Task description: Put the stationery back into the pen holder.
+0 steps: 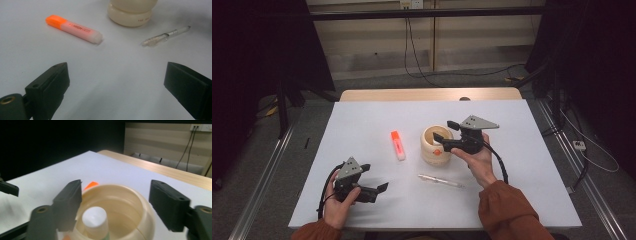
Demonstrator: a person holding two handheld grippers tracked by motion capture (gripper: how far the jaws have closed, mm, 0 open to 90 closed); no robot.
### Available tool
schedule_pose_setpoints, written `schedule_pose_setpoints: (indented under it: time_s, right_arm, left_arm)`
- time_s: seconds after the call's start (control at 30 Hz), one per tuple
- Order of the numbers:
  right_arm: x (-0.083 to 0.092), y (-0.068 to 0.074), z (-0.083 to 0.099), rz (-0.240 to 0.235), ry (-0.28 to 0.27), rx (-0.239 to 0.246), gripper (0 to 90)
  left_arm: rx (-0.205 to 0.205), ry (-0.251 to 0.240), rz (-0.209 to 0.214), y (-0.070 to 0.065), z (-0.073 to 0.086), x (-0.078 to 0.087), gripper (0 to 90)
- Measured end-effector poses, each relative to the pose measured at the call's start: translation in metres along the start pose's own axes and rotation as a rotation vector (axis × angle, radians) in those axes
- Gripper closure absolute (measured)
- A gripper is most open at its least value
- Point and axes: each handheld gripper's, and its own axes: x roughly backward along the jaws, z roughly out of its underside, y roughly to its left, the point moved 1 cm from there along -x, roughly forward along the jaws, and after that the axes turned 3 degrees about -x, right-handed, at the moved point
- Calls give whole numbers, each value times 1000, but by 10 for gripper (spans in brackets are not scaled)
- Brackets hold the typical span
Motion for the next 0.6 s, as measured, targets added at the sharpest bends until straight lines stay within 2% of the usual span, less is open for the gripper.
schedule_pose_setpoints:
  time_s: [0.07, 0.2, 0.6]
  right_arm:
    - [2, -1, 0, 14, 23, -7, 160]
    - [8, -2, 2, 29, 39, -12, 114]
    - [31, -3, 21, 35, 81, -20, 56]
  left_arm:
    - [-9, 1, -3, 1, 0, 0, 59]
    - [6, -1, -3, 1, 0, -1, 60]
    - [18, -6, -2, 1, -1, -1, 59]
